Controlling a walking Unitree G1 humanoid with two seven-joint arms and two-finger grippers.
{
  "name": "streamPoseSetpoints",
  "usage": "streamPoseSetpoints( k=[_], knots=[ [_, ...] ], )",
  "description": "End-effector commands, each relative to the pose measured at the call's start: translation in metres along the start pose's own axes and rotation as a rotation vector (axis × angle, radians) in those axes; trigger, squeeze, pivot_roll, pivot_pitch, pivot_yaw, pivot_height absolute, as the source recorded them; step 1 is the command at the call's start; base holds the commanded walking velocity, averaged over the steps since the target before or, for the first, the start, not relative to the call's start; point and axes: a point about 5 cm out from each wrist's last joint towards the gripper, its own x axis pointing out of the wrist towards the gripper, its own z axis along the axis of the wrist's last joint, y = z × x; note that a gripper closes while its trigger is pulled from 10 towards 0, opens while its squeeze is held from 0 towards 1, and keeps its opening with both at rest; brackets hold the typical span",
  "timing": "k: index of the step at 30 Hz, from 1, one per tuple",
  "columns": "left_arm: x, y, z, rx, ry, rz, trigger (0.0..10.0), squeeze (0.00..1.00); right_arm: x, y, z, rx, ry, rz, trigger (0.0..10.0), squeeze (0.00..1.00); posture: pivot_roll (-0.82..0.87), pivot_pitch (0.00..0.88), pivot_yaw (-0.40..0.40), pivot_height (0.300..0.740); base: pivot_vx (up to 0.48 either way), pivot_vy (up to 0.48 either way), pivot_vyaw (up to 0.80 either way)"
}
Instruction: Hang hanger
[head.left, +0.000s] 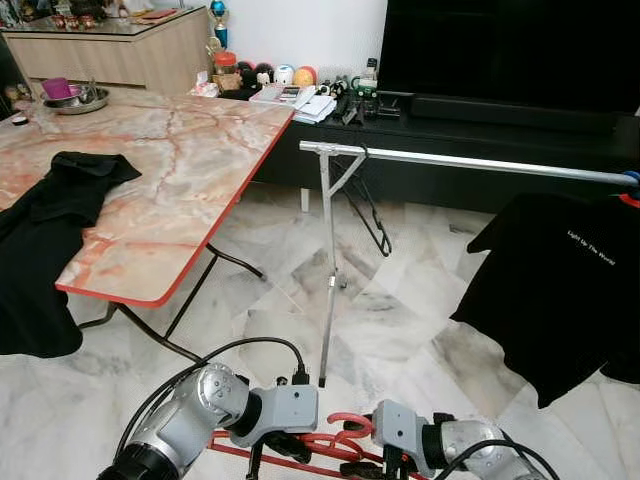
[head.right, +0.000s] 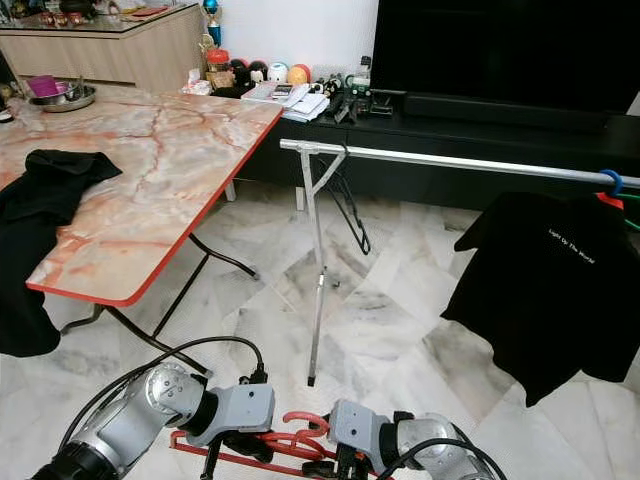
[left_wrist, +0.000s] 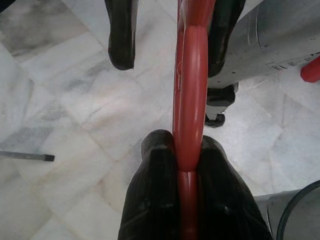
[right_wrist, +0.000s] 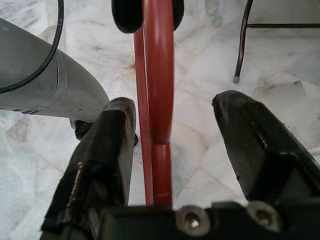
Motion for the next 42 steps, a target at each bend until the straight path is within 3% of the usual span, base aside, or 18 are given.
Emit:
streamPoseSetpoints(
  k=[1, 4, 6, 39, 40, 41, 42],
  knots=[
    [0.0004, 0.0008, 0.0052, 0.041, -0.003, -0.002, 10.0, 0.00, -0.0003, -0.0021, 0.0011, 0.017, -0.007, -0.005, 10.0, 0.00, 0.17, 0.059, -0.035, 0.740, 0.000, 0.000, 0.00],
    [0.0003, 0.0011, 0.0055, 0.045, -0.006, 0.002, 10.0, 0.00, 0.0004, -0.0018, 0.0015, 0.044, -0.030, -0.013, 9.6, 0.00, 0.17, 0.058, -0.036, 0.740, 0.000, 0.000, 0.00],
    [0.0003, 0.0017, 0.0060, 0.048, -0.011, 0.008, 10.0, 0.00, 0.0011, -0.0017, 0.0021, 0.064, -0.046, -0.016, 0.3, 0.00, 0.17, 0.058, -0.036, 0.740, 0.000, 0.000, 0.00],
    [0.0019, 0.0056, 0.0080, 0.090, -0.032, 0.042, 10.0, 0.00, 0.0011, 0.0021, 0.0026, 0.110, -0.080, 0.050, 0.0, 0.00, 0.17, 0.058, -0.038, 0.740, 0.000, 0.000, 0.00],
    [0.0021, 0.0055, 0.0081, 0.089, -0.033, 0.040, 10.0, 0.09, 0.0011, 0.0023, 0.0025, 0.110, -0.079, 0.052, 0.0, 0.00, 0.17, 0.058, -0.038, 0.740, 0.000, 0.000, 0.00],
    [0.0021, 0.0049, 0.0084, 0.087, -0.038, 0.032, 10.0, 0.42, 0.0012, 0.0029, 0.0021, 0.108, -0.075, 0.057, 0.0, 0.00, 0.17, 0.058, -0.038, 0.740, 0.000, 0.000, 0.00],
    [0.0021, 0.0049, 0.0084, 0.087, -0.038, 0.032, 10.0, 0.42, 0.0012, 0.0029, 0.0021, 0.108, -0.075, 0.057, 0.0, 0.00, 0.17, 0.058, -0.038, 0.740, 0.000, 0.000, 0.00]
  ],
)
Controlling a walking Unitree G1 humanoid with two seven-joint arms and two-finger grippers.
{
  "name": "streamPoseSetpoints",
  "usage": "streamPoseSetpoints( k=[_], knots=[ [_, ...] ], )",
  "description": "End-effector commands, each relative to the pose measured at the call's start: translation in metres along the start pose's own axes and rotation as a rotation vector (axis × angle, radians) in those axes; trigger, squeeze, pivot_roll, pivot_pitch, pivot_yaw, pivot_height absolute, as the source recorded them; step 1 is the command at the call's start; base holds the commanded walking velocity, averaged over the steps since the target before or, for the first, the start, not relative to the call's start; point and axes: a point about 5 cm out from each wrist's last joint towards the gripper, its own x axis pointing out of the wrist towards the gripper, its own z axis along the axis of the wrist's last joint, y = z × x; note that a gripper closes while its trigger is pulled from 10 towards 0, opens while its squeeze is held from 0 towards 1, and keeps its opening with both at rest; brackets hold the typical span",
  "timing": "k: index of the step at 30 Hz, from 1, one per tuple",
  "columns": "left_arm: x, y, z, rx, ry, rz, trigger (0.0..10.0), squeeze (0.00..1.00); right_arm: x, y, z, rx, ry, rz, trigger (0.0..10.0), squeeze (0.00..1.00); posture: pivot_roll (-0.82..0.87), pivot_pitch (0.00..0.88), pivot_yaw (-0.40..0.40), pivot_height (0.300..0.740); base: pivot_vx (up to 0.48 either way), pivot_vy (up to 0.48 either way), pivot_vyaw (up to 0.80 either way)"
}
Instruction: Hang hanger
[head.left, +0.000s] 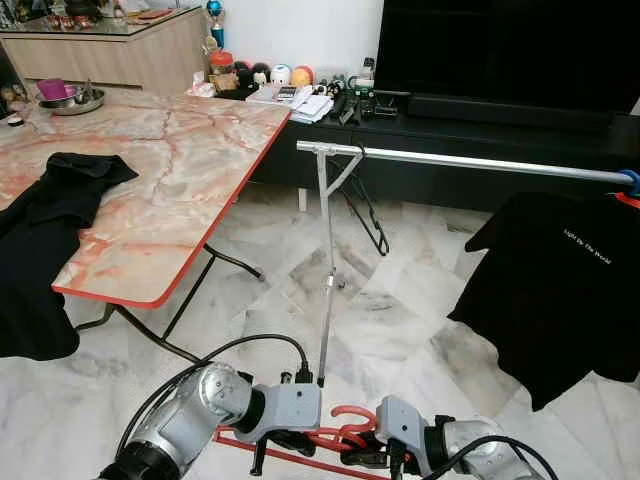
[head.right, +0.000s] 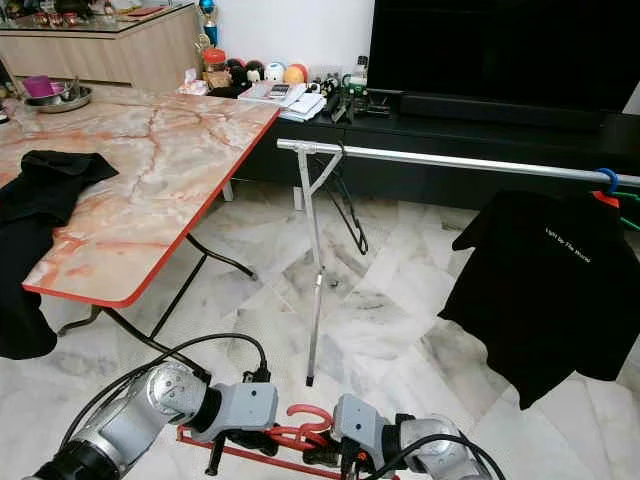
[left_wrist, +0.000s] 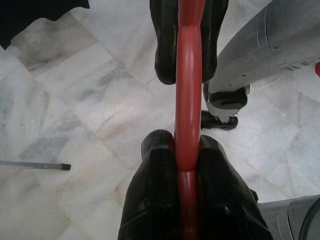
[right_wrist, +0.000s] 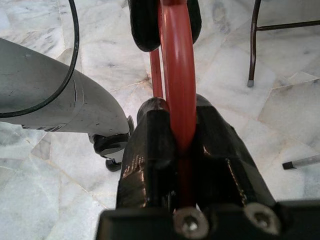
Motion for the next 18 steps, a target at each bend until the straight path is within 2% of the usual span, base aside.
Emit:
streamPoseSetpoints(
  k=[1, 2, 7, 13, 17, 18],
  knots=[
    [0.001, 0.002, 0.005, 0.021, -0.019, -0.006, 10.0, 0.48, 0.002, 0.002, 0.000, 0.015, -0.011, 0.013, 0.0, 0.00, 0.17, 0.058, -0.038, 0.740, 0.000, 0.000, 0.00],
    [0.000, 0.001, 0.005, 0.014, -0.025, -0.017, 10.0, 1.00, 0.002, 0.002, 0.000, 0.016, -0.010, 0.015, 0.0, 0.00, 0.17, 0.057, -0.039, 0.740, 0.000, 0.000, 0.00],
    [-0.002, 0.001, 0.004, -0.004, -0.026, -0.022, 10.0, 1.00, 0.003, 0.004, -0.003, 0.007, 0.021, 0.025, 0.0, 0.00, 0.17, 0.058, -0.039, 0.740, 0.000, 0.000, 0.00],
    [-0.011, 0.002, 0.002, 0.008, -0.023, -0.046, 10.0, 1.00, 0.000, 0.012, -0.020, 0.041, 0.105, 0.026, 0.0, 0.00, 0.17, 0.060, -0.040, 0.740, 0.000, 0.000, 0.00],
    [-0.017, 0.000, 0.001, 0.008, -0.018, -0.071, 10.0, 1.00, -0.004, 0.018, -0.032, 0.062, 0.160, -0.004, 0.0, 0.00, 0.17, 0.063, -0.039, 0.740, 0.000, 0.000, 0.00],
    [-0.019, -0.001, 0.000, 0.013, -0.004, -0.086, 10.0, 1.00, -0.007, 0.019, -0.039, 0.075, 0.185, -0.045, 0.0, 0.00, 0.17, 0.063, -0.039, 0.740, 0.000, 0.000, 0.00]
  ],
)
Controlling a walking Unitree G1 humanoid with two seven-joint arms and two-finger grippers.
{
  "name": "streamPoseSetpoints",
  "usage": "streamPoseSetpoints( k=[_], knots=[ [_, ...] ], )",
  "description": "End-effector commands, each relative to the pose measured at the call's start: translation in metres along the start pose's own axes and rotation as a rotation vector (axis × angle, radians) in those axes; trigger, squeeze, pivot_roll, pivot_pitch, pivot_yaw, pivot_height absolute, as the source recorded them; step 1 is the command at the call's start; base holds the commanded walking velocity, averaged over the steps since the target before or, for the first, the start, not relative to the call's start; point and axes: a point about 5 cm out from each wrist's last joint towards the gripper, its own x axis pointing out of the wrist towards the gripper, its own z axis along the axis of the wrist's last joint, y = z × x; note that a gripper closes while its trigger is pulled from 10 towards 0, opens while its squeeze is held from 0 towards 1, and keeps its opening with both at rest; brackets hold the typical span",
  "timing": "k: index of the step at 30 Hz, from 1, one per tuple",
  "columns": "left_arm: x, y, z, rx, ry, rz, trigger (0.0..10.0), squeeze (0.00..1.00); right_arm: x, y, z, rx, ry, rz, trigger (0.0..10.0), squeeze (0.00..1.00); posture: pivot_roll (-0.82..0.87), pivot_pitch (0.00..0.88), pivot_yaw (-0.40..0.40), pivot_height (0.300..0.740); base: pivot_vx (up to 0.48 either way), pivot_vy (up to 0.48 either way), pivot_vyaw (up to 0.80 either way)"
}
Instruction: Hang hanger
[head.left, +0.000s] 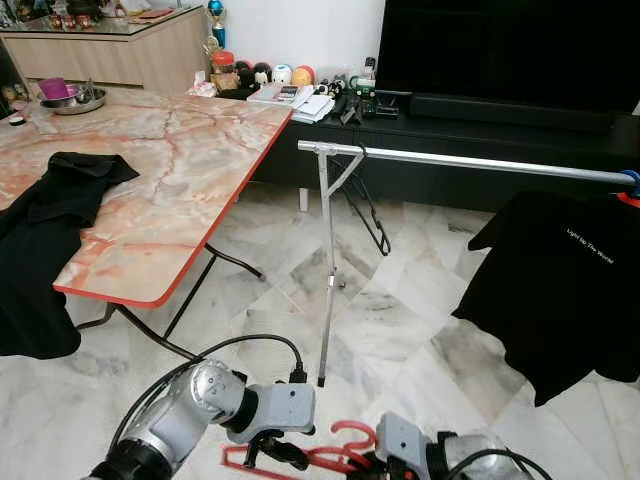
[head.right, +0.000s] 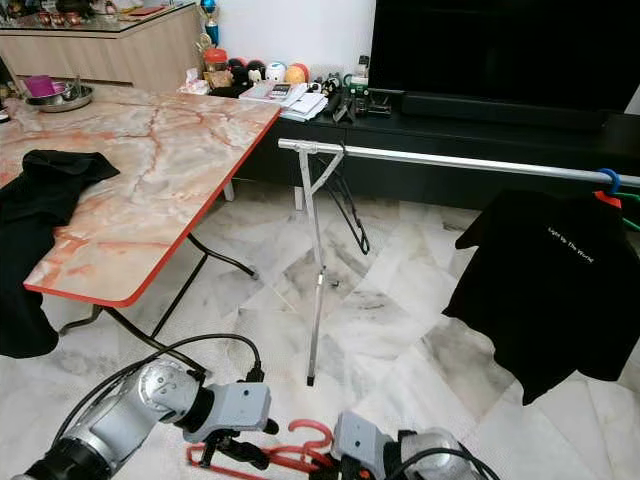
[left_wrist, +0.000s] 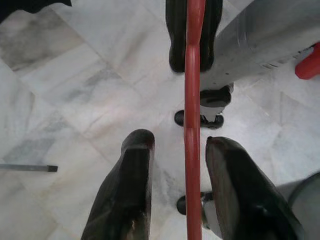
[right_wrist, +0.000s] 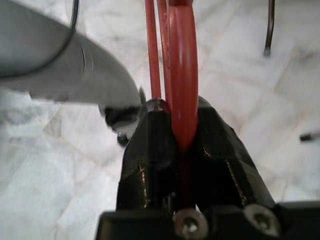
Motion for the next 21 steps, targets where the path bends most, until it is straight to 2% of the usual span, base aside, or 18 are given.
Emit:
streamPoseSetpoints(
  k=[1, 3, 4, 5, 7, 8, 9, 10, 11, 12, 13, 14, 16, 17, 18, 19, 20, 21],
  knots=[
    [-0.003, 0.001, 0.004, 0.021, 0.001, -0.010, 10.0, 1.00, -0.002, 0.001, -0.007, 0.011, 0.030, -0.025, 0.0, 0.00, 0.17, 0.063, -0.039, 0.740, 0.000, 0.000, 0.00],
    [-0.006, 0.000, 0.001, 0.010, 0.012, 0.005, 10.0, 1.00, -0.007, -0.001, -0.017, 0.054, 0.062, -0.124, 0.0, 0.00, 0.17, 0.065, -0.037, 0.740, 0.000, 0.000, 0.00],
    [-0.006, 0.000, 0.001, 0.010, 0.012, 0.005, 10.0, 1.00, -0.007, -0.001, -0.017, 0.054, 0.062, -0.124, 0.0, 0.00, 0.17, 0.065, -0.037, 0.740, 0.000, 0.000, 0.00],
    [-0.008, 0.001, -0.005, -0.015, 0.017, 0.053, 10.0, 1.00, -0.010, -0.002, -0.024, 0.099, 0.075, -0.198, 0.0, 0.00, 0.17, 0.065, -0.036, 0.740, 0.000, 0.000, 0.00],
    [-0.008, 0.003, -0.011, -0.047, 0.022, 0.109, 10.0, 1.00, -0.012, -0.002, -0.029, 0.145, 0.078, -0.257, 0.0, 0.00, 0.16, 0.067, -0.034, 0.740, 0.000, 0.000, 0.00],
    [-0.008, 0.004, -0.023, -0.119, 0.028, 0.197, 10.0, 1.00, -0.015, -0.004, -0.035, 0.213, 0.071, -0.374, 0.0, 0.00, 0.16, 0.066, -0.033, 0.740, 0.000, 0.000, 0.00],
    [-0.008, 0.004, -0.029, -0.151, 0.033, 0.235, 10.0, 0.99, -0.016, -0.005, -0.038, 0.248, 0.067, -0.425, 0.0, 0.00, 0.16, 0.066, -0.033, 0.740, 0.000, 0.000, 0.00],
    [-0.008, 0.004, -0.029, -0.151, 0.033, 0.235, 10.0, 0.99, -0.016, -0.005, -0.038, 0.248, 0.067, -0.425, 0.0, 0.00, 0.16, 0.066, -0.033, 0.740, 0.000, 0.000, 0.00],
    [-0.004, -0.002, -0.050, -0.296, 0.030, 0.336, 10.0, 0.00, -0.022, -0.007, -0.047, 0.407, 0.033, -0.592, 0.0, 0.00, 0.16, 0.069, -0.029, 0.740, 0.000, 0.000, 0.00],
    [-0.002, -0.005, -0.056, -0.339, 0.029, 0.361, 10.0, 0.00, -0.023, -0.007, -0.050, 0.457, 0.021, -0.635, 0.0, 0.00, 0.16, 0.069, -0.029, 0.740, 0.000, 0.000, 0.00],
    [0.003, -0.014, -0.071, -0.440, 0.048, 0.411, 10.0, 0.00, -0.028, -0.006, -0.058, 0.571, -0.001, -0.741, 0.0, 0.00, 0.16, 0.070, -0.027, 0.740, 0.000, 0.000, 0.00],
    [0.003, -0.014, -0.071, -0.440, 0.048, 0.411, 10.0, 0.00, -0.028, -0.006, -0.058, 0.571, -0.001, -0.741, 0.0, 0.00, 0.16, 0.070, -0.027, 0.740, 0.000, 0.000, 0.00],
    [0.011, -0.029, -0.088, -0.529, 0.096, 0.458, 10.0, 0.00, -0.034, -0.004, -0.066, 0.690, -0.027, -0.852, 0.0, 0.00, 0.16, 0.069, -0.025, 0.740, 0.000, 0.000, 0.00],
    [0.016, -0.040, -0.099, -0.606, 0.129, 0.483, 10.0, 0.00, -0.036, -0.003, -0.070, 0.748, -0.039, -0.905, 0.0, 0.00, 0.15, 0.071, -0.028, 0.740, 0.000, 0.000, 0.00],
    [0.023, -0.059, -0.114, -0.738, 0.165, 0.526, 10.0, 0.00, -0.039, 0.001, -0.077, 0.835, -0.052, -0.981, 0.0, 0.00, 0.15, 0.066, -0.030, 0.740, 0.000, 0.000, 0.00],
    [0.023, -0.059, -0.114, -0.738, 0.165, 0.526, 10.0, 0.00, -0.039, 0.001, -0.077, 0.835, -0.052, -0.981, 0.0, 0.00, 0.15, 0.066, -0.030, 0.740, 0.000, 0.000, 0.00],
    [0.031, -0.079, -0.127, -0.898, 0.171, 0.615, 10.0, 0.00, -0.043, 0.005, -0.085, 0.901, -0.041, -1.087, 0.0, 0.00, 0.15, 0.066, -0.030, 0.740, 0.000, 0.000, 0.00],
    [0.034, -0.089, -0.134, -0.977, 0.186, 0.680, 10.0, 0.00, -0.045, 0.007, -0.089, 0.930, -0.030, -1.138, 0.0, 0.00, 0.16, 0.064, -0.029, 0.740, 0.000, 0.000, 0.00]
  ],
)
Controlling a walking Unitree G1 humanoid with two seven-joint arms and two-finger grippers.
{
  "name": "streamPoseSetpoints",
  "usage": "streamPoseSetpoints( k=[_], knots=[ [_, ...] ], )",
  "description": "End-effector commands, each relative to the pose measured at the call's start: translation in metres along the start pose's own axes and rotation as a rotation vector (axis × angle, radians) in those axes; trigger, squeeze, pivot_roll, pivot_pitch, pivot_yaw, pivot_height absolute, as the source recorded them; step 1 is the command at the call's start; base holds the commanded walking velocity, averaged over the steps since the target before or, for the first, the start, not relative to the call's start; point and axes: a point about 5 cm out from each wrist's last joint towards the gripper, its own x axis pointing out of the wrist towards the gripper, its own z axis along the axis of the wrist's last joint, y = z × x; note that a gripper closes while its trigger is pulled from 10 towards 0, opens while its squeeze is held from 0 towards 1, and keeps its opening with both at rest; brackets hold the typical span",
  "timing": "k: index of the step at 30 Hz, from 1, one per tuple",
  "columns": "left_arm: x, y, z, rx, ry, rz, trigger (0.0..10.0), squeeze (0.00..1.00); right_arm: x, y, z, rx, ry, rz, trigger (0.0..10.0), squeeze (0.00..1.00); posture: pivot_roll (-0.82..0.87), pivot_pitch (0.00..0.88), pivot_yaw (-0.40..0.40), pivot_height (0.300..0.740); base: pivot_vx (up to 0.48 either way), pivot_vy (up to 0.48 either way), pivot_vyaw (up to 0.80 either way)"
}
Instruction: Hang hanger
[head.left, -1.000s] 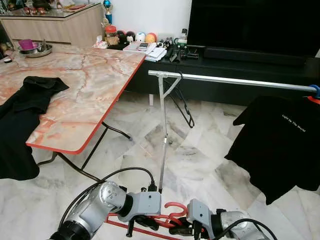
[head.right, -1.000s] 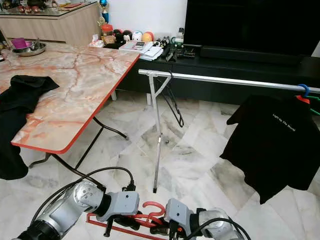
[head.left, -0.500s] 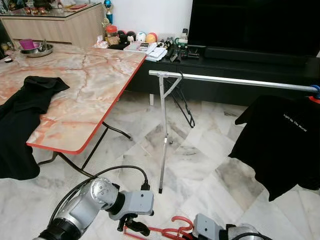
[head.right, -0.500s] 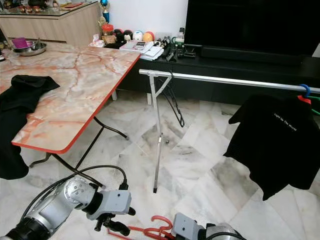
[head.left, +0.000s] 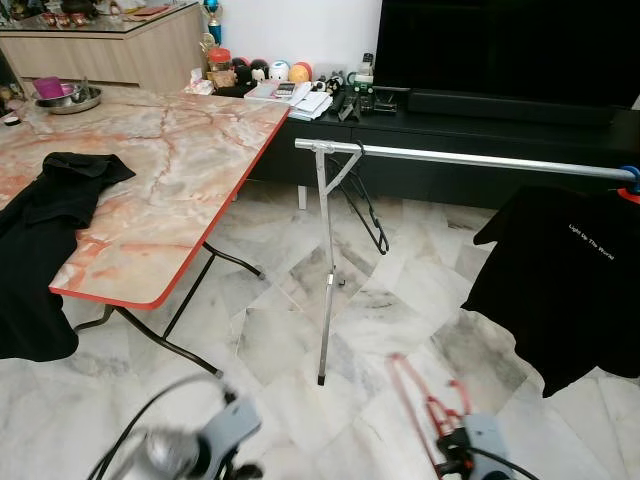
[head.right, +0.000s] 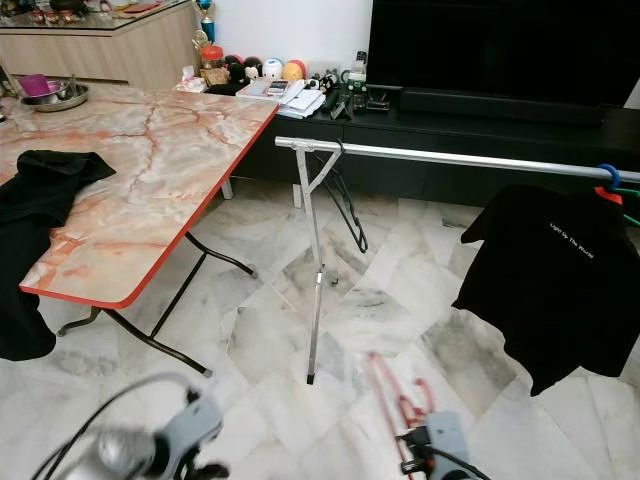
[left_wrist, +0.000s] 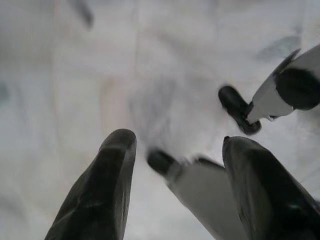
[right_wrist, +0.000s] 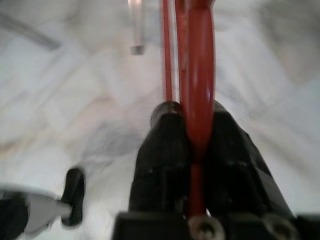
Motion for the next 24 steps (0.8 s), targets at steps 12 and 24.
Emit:
streamPoseSetpoints(
  k=[12, 24],
  knots=[
    [-0.022, -0.037, -0.119, -0.440, 0.329, 0.351, 10.0, 0.00, -0.007, 0.000, -0.023, 0.131, 0.048, -0.118, 2.9, 0.00, 0.13, 0.037, -0.021, 0.740, 0.000, 0.000, 0.00],
    [-0.002, -0.042, -0.090, -0.386, 0.255, 0.317, 10.0, 0.00, -0.003, 0.003, -0.015, 0.139, 0.022, -0.104, 10.0, 0.00, 0.12, 0.003, -0.020, 0.740, 0.000, 0.000, 0.00]
  ],
)
